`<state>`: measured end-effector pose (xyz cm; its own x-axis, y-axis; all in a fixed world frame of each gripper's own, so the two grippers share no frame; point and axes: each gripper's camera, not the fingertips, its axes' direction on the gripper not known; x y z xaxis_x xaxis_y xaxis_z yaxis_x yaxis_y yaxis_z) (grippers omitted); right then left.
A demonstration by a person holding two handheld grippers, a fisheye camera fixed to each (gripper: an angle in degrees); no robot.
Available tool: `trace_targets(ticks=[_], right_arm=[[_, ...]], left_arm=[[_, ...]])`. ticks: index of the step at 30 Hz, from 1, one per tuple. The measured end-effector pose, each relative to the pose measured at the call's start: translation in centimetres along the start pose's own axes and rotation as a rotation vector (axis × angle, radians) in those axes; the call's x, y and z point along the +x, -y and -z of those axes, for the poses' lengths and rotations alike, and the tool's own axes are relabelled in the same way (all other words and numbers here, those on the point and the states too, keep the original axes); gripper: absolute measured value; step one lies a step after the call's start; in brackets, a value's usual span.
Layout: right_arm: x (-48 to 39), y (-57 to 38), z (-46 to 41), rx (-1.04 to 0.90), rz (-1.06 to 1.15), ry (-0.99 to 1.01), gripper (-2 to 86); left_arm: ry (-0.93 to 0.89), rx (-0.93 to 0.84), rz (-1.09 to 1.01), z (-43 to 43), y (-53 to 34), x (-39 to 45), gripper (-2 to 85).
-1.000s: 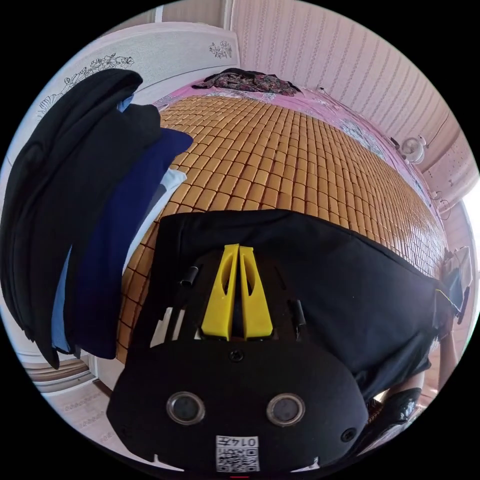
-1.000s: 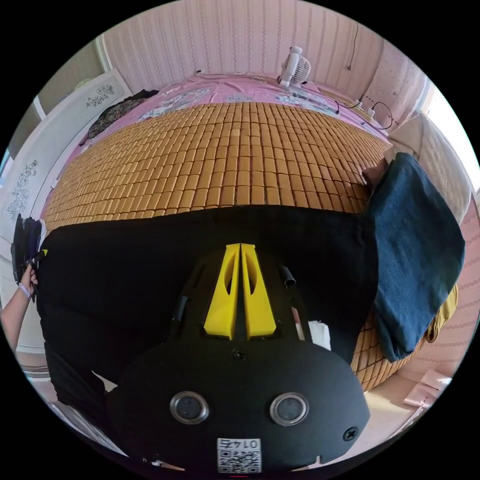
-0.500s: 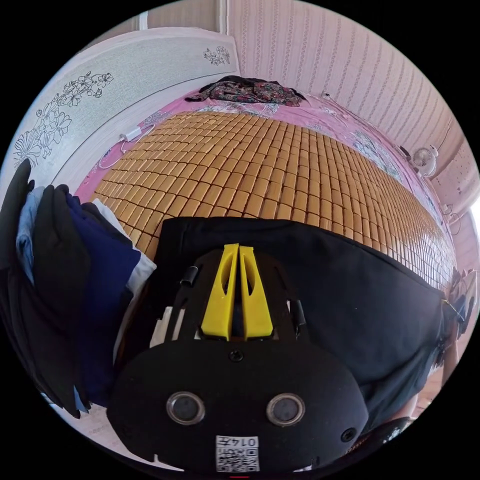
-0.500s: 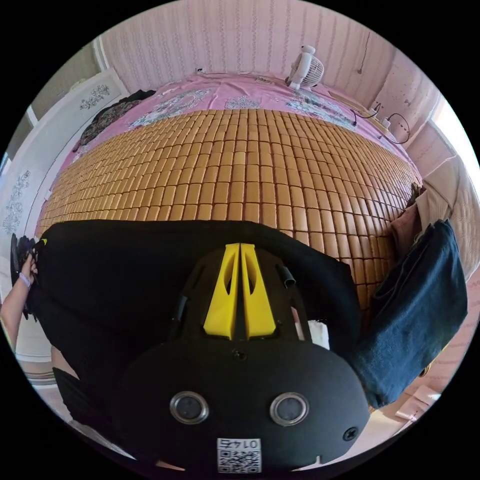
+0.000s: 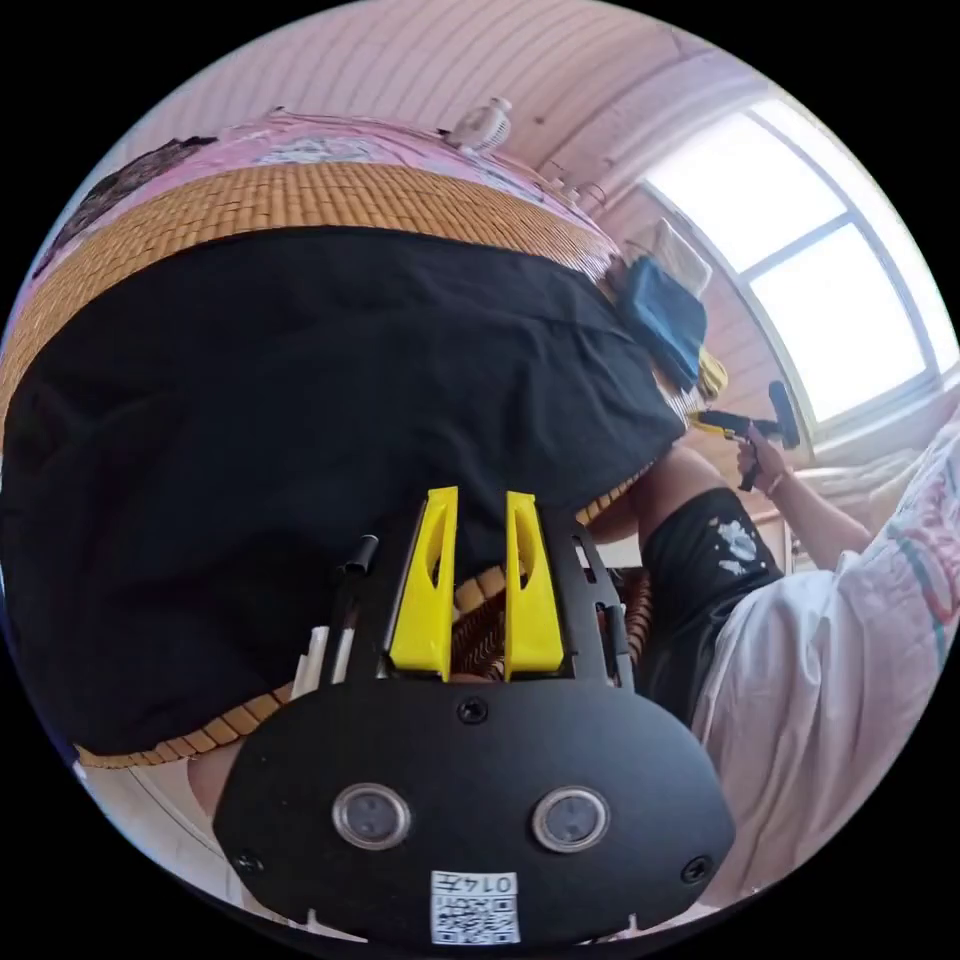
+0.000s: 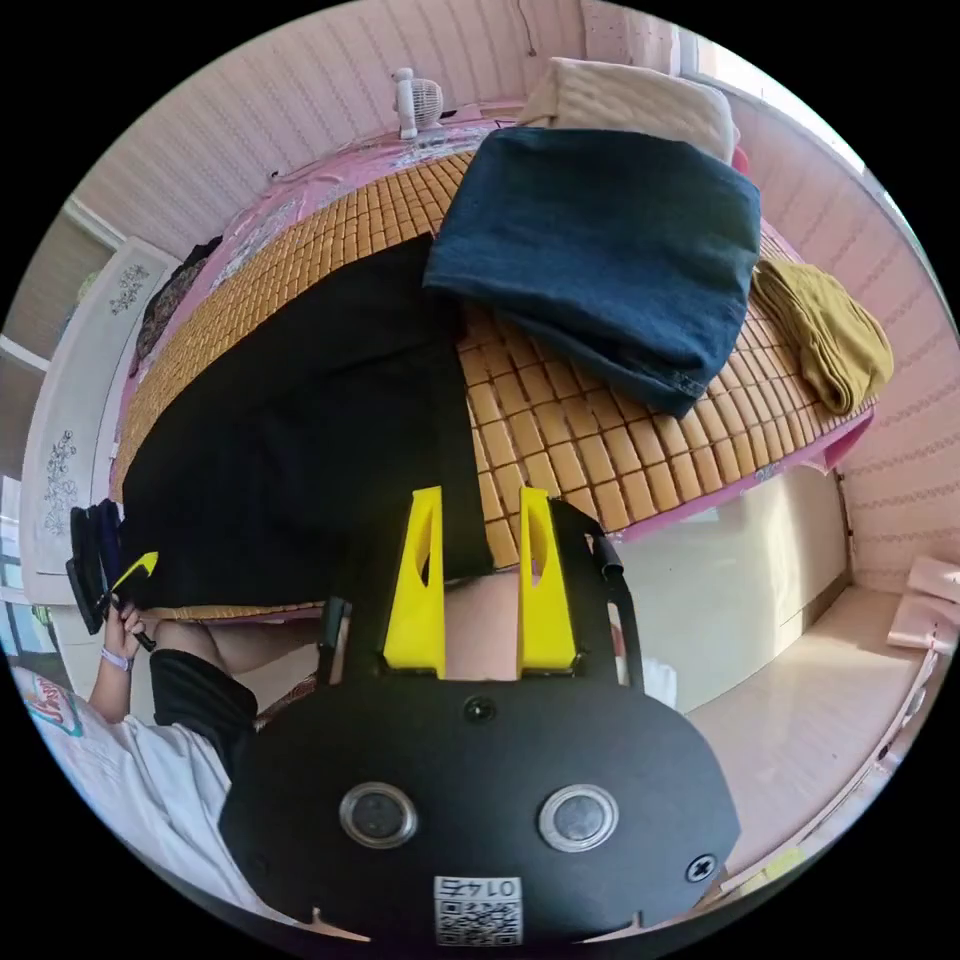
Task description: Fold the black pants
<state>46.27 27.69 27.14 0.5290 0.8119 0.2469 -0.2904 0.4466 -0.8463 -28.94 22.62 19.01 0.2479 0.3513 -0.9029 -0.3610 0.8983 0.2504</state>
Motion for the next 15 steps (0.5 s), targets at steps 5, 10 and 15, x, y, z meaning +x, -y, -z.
trace_targets(ticks=[5, 10, 15], right_arm=[[5.2, -0.9, -1.9, -0.083, -0.138, 0.325, 13.2], [6.1, 1.4, -0.1, -0.165, -0.107, 0.276, 2.6], [7.2, 0.2, 6.4, -0.045, 0.012, 0.29, 0.1]], left_arm=[[0.137, -0.09, -0.149, -2.6, 2.2, 4.5, 8.5], [0.155, -0.134, -0.132, -2.0, 3.0, 4.3, 7.5], [0.038, -0.08, -0.036, 1.9, 0.6, 2.9, 7.8]])
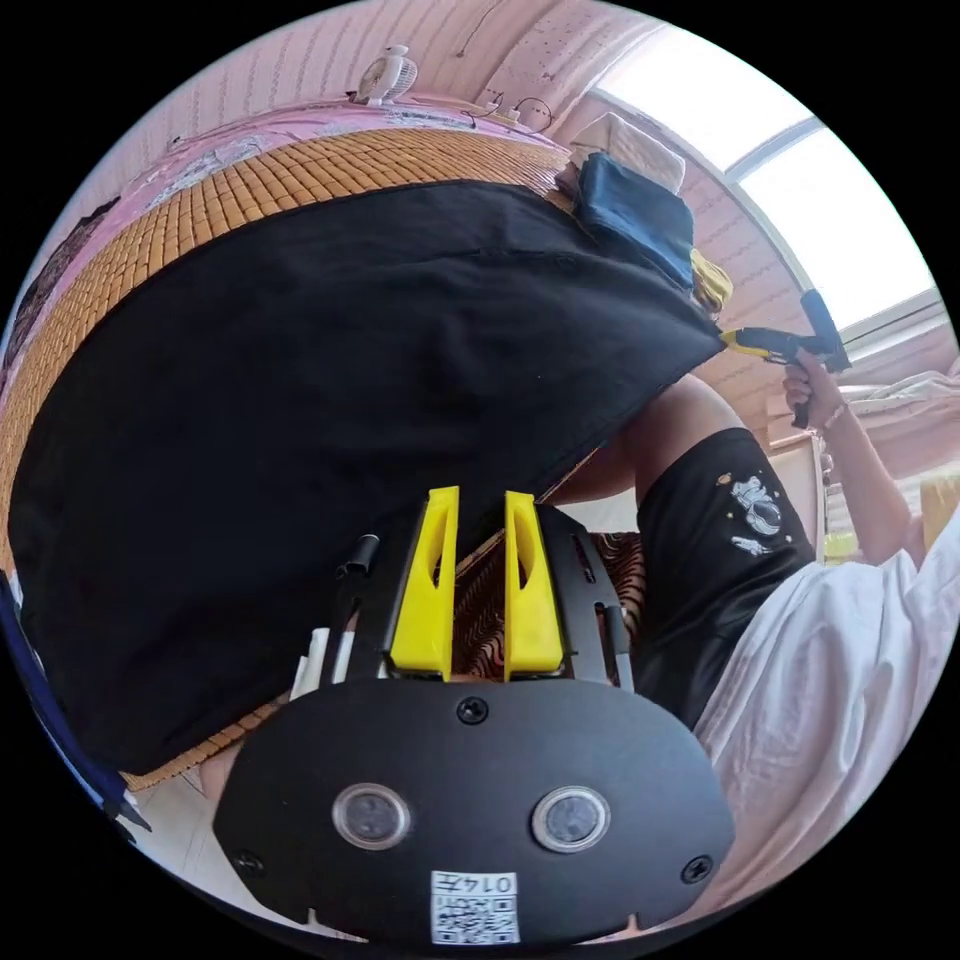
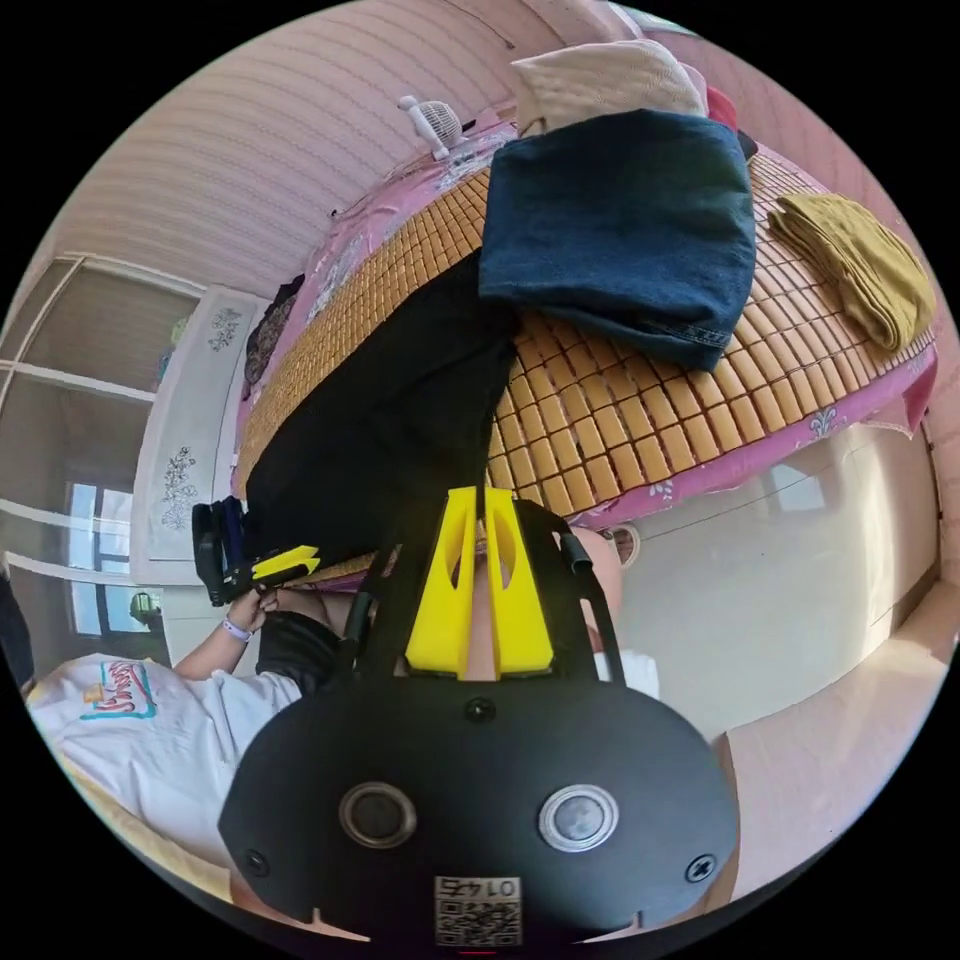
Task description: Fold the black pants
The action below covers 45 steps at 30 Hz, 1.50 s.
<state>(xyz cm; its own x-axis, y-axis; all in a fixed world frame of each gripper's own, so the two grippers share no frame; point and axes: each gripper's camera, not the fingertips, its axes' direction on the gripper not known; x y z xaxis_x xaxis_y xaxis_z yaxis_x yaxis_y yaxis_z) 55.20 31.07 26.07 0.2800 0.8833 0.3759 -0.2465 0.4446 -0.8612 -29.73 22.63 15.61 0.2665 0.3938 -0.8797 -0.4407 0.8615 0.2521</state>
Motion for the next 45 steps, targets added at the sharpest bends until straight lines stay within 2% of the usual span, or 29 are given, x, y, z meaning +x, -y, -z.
trace_targets(ticks=[2, 7, 12, 15, 18, 22, 25, 26, 30, 31, 33, 35, 39, 42, 45], right_arm=[[2.6, -0.4, -1.8, -0.134, -0.077, -0.075, 0.1], [3.6, -1.3, -2.0, -0.14, -0.085, -0.068, 0.3], [4.6, -1.6, -0.9, -0.135, -0.118, -0.024, 0.3], [4.5, -1.7, 0.2, -0.139, -0.11, -0.022, 0.4], [4.4, -1.8, 1.3, -0.138, -0.109, -0.021, 0.4], [4.3, -1.9, 3.3, -0.102, -0.119, 0.019, 0.3], [4.0, -2.2, 4.8, -0.068, -0.115, 0.067, 0.3], [3.9, -2.3, 5.6, -0.05, -0.109, 0.083, 0.2], [3.6, -3.4, 8.0, 0.012, -0.059, 0.147, 0.1], [3.6, -4.0, 8.3, 0.017, -0.056, 0.143, 0.0], [4.1, -4.7, 7.6, -0.023, -0.092, 0.086, 0.0], [4.9, -5.4, 5.4, -0.126, -0.14, -0.001, 0.0], [4.1, -6.1, 4.5, -0.129, -0.12, -0.034, 0.1], [3.2, -6.7, 6.5, -0.027, -0.057, 0.05, 0.1], [3.4, -7.7, 8.6, 0.083, -0.052, 0.126, 0.1]], left_arm=[[-0.003, 0.033, 0.076, 1.9, -1.6, -1.7, 7.7], [0.052, 0.201, 0.427, 9.0, -8.0, -10.0, 7.5], [0.153, 0.522, 0.958, 17.1, -20.0, -19.9, 8.1], [0.223, 0.582, 1.145, 19.9, -24.8, -23.6, 9.0], [0.209, 0.633, 1.271, 21.5, -27.5, -26.6, 12.4], [0.187, 0.602, 1.336, 21.7, -27.6, -29.4, 12.8], [0.134, 0.441, 1.383, 21.3, -27.2, -31.3, 4.3], [0.151, 0.449, 1.38, 22.1, -27.4, -31.2, 0.5], [0.179, 0.751, 1.26, 26.4, -30.7, -27.8, -0.8], [0.172, 0.75, 1.253, 26.4, -31.2, -27.6, -0.8], [0.164, 0.583, 1.289, 25.5, -32.7, -28.2, -0.9], [0.141, 0.551, 1.334, 25.2, -34.0, -28.5, -1.0], [0.101, 0.65, 1.296, 27.4, -35.3, -27.4, -1.0], [0.13, 0.674, 1.172, 30.0, -34.8, -26.2, -1.0], [0.069, 0.778, 1.177, 30.8, -36.4, -25.2, -1.0]])
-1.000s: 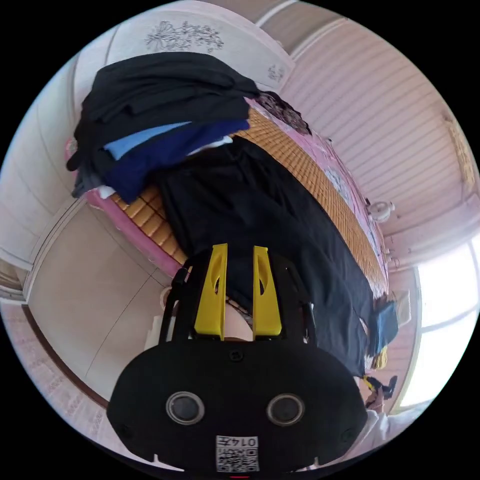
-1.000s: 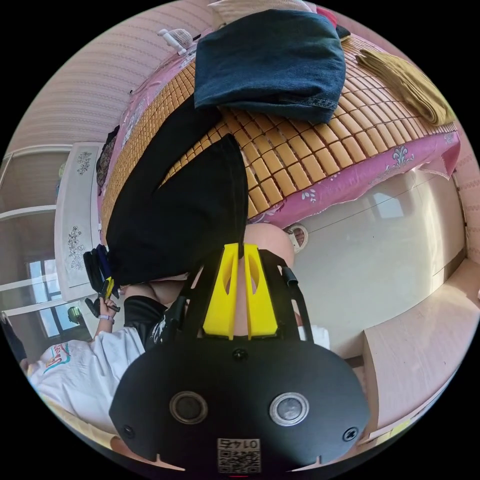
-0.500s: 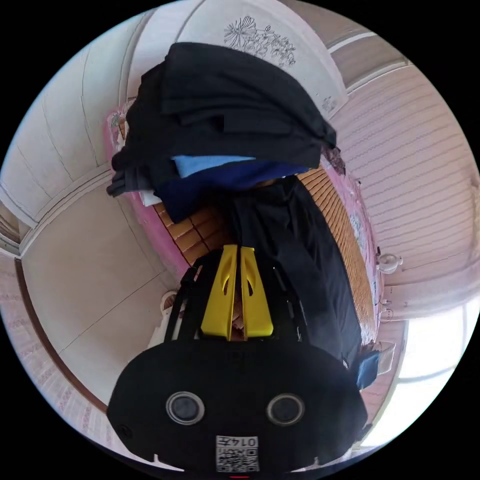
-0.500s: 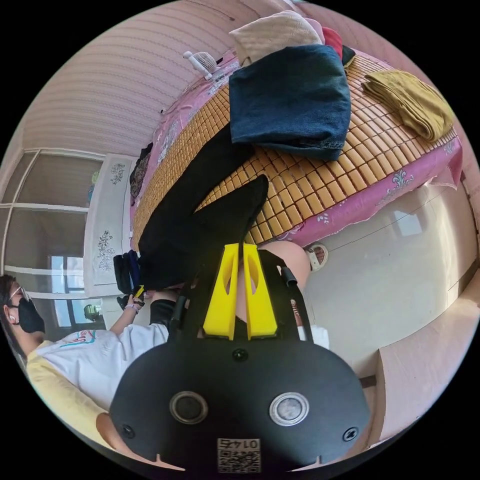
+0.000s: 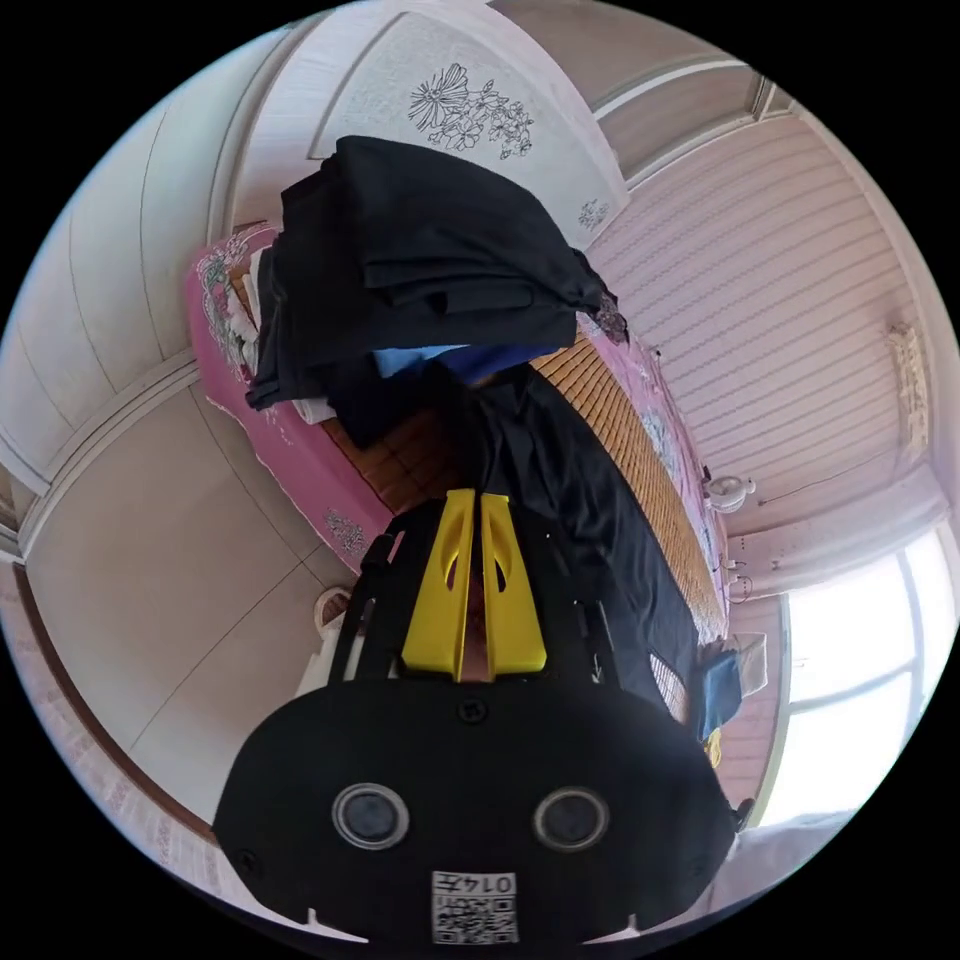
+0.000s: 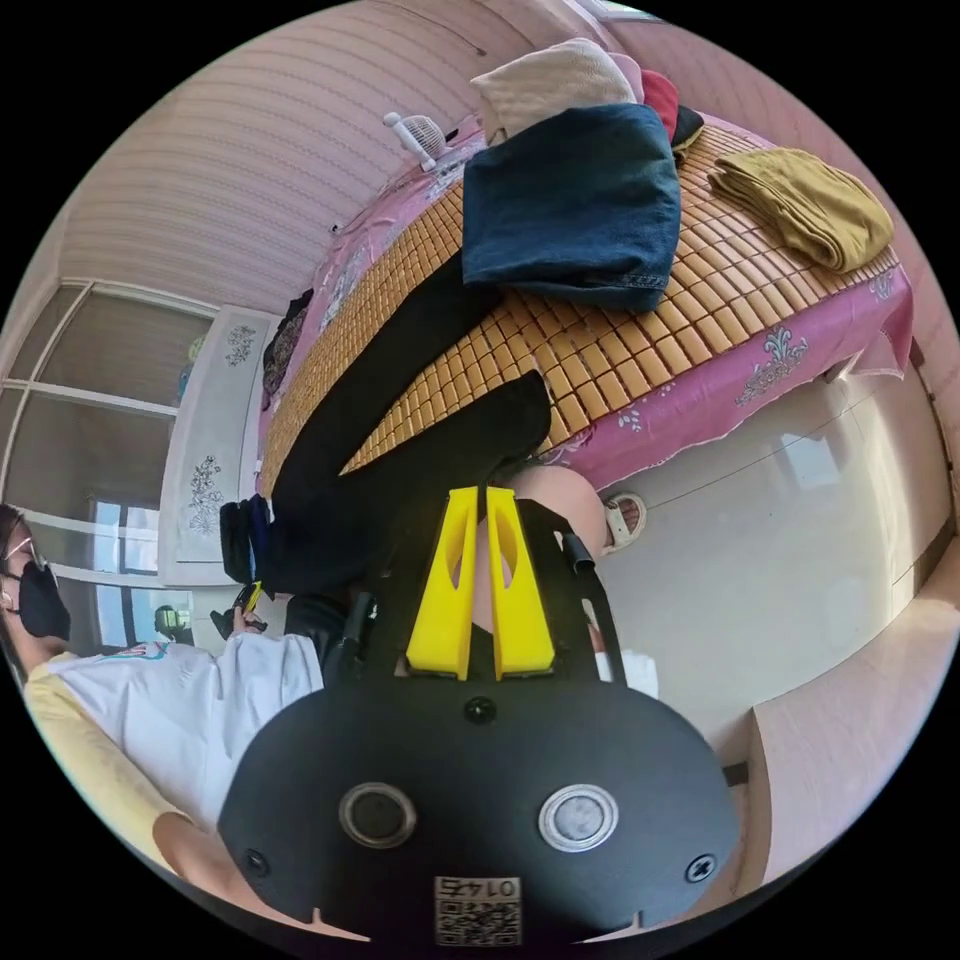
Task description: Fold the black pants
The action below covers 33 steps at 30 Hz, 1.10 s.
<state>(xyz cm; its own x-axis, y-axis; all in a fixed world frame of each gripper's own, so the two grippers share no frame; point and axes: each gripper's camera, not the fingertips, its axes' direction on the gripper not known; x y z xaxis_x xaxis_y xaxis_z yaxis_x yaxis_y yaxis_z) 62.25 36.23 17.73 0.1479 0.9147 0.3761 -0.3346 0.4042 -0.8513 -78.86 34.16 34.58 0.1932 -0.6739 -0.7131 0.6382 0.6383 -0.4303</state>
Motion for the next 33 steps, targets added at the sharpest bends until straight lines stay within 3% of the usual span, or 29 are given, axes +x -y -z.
trace_targets(ticks=[7, 21, 27, 33], right_arm=[[1.9, -2.5, -3.5, -0.116, -0.113, -0.128, 0.0], [-1.6, -5.0, -4.3, -0.024, -0.068, -0.107, -0.1], [-6.9, -3.2, -3.3, 0.08, 0.083, -0.148, -0.1], [-15.8, 6.0, -5.5, 0.125, 0.33, -0.2, -0.2]], left_arm=[[0.089, -0.069, 0.095, -0.4, -2.4, -2.8, -1.0], [0.034, -0.015, 0.0, 2.6, -4.7, -0.4, -1.0], [-0.009, 0.04, -0.167, 3.4, -4.1, 4.4, -1.0], [-0.073, 0.105, -0.245, -0.3, 0.0, 10.4, -1.0]])
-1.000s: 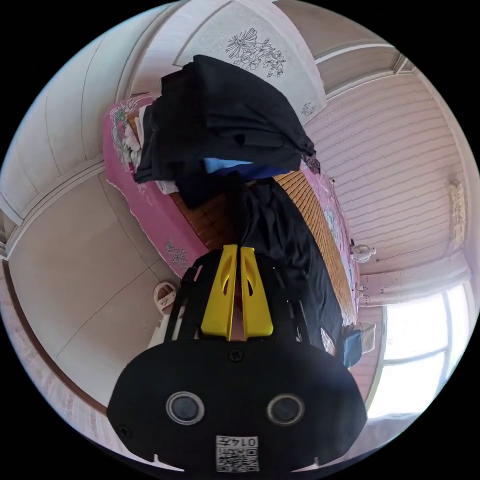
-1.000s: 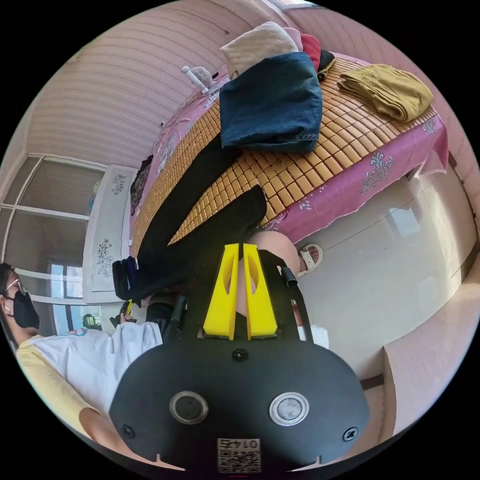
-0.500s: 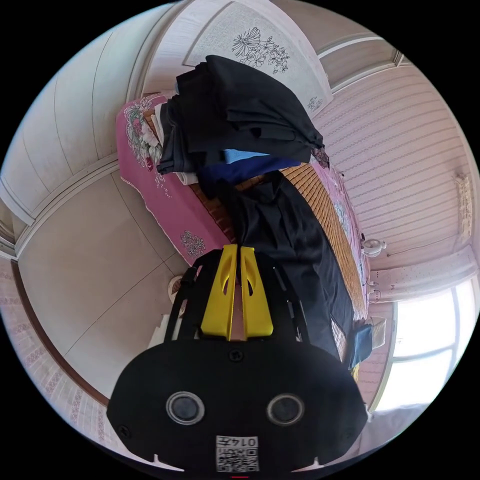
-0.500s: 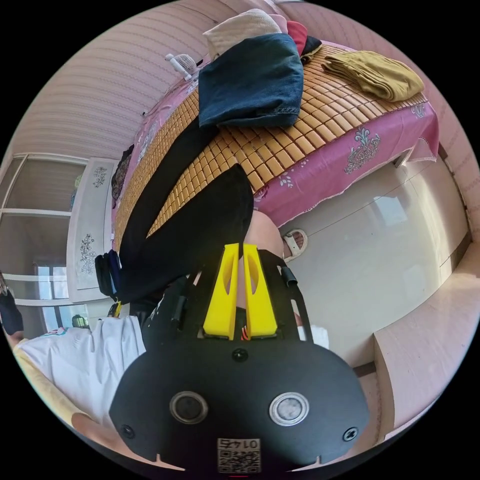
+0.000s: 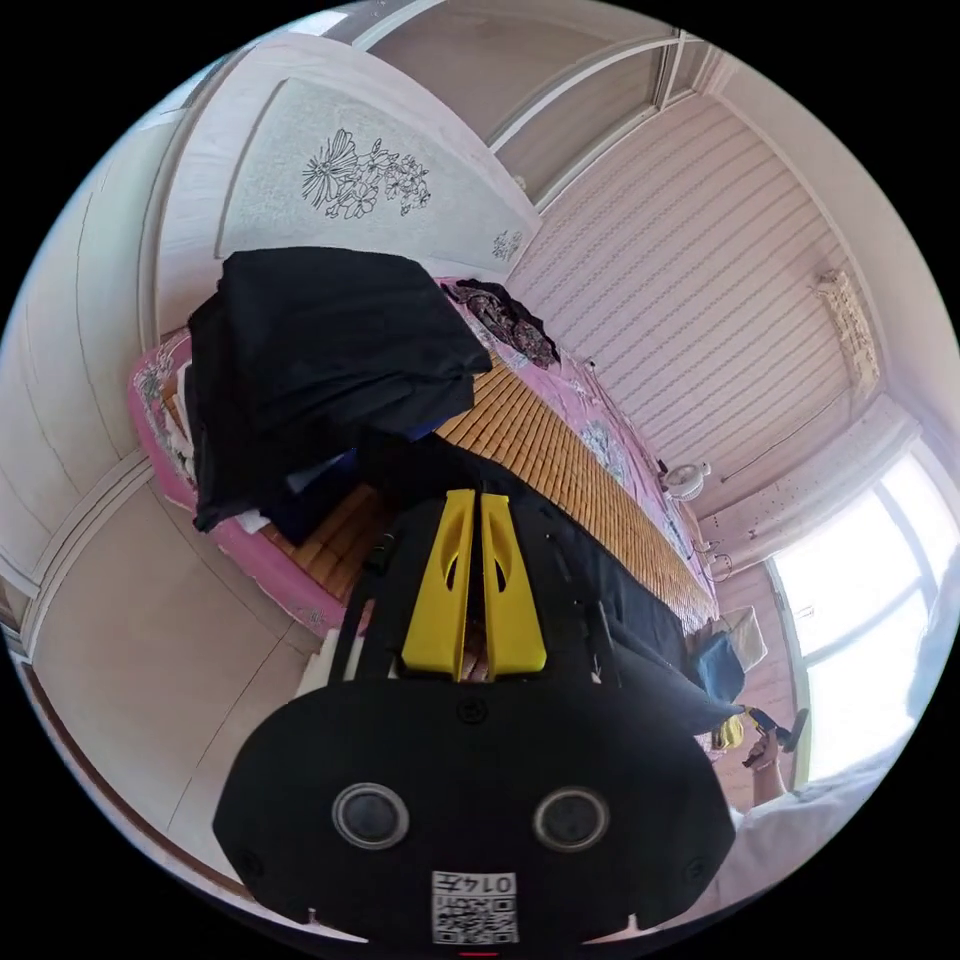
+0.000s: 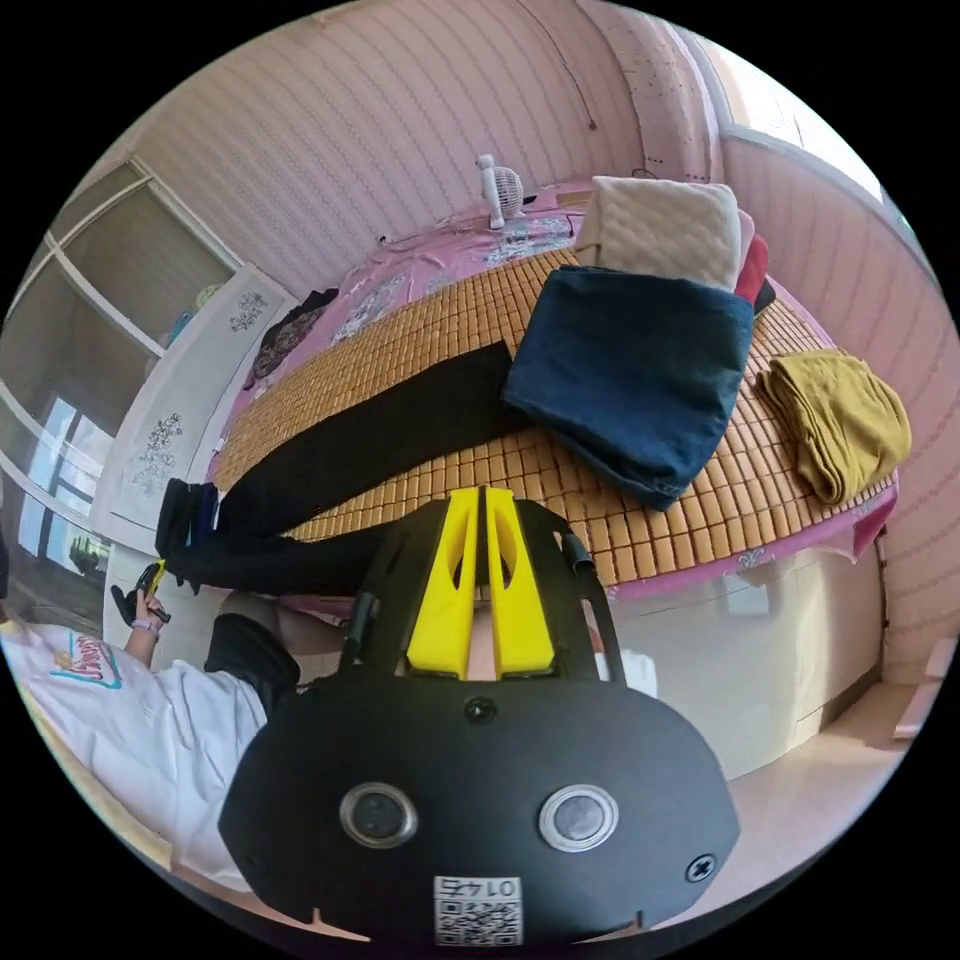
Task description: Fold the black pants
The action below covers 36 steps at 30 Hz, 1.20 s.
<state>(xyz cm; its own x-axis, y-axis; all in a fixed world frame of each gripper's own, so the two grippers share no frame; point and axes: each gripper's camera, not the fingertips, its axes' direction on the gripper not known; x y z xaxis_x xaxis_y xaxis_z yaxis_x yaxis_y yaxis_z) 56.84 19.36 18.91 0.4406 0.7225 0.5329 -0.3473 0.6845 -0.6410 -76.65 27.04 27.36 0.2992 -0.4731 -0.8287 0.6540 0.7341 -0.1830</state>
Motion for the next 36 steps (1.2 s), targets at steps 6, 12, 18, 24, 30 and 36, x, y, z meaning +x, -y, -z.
trace_targets(ticks=[6, 12, 18, 24, 30, 36], right_arm=[[-5.6, 14.6, -6.4, 0.01, 0.143, -0.143, 0.2], [-6.3, 24.1, -16.9, -0.094, -0.102, -0.268, 5.5], [-8.4, 18.8, -22.8, -0.19, 0.044, -0.239, 6.2], [-9.5, 13.3, -27.7, -0.247, 0.089, -0.282, 1.0], [-9.7, 10.6, -27.4, -0.273, 0.099, -0.297, -0.8], [-8.5, 3.2, -24.2, -0.382, 0.135, -0.288, -0.9]], left_arm=[[0.045, -0.027, -0.156, -10.8, 6.4, 7.0, -0.2], [0.172, -0.057, 0.024, -21.0, 6.5, 7.9, 3.7], [0.185, -0.156, -0.262, -25.1, 0.3, 11.8, -0.3], [0.326, -0.545, -0.357, -35.1, -10.0, 12.6, -0.9], [0.5, -0.637, -0.565, -37.5, -12.6, 13.9, -1.0], [0.558, -0.722, -0.529, -37.4, -14.5, 10.2, -1.0]])
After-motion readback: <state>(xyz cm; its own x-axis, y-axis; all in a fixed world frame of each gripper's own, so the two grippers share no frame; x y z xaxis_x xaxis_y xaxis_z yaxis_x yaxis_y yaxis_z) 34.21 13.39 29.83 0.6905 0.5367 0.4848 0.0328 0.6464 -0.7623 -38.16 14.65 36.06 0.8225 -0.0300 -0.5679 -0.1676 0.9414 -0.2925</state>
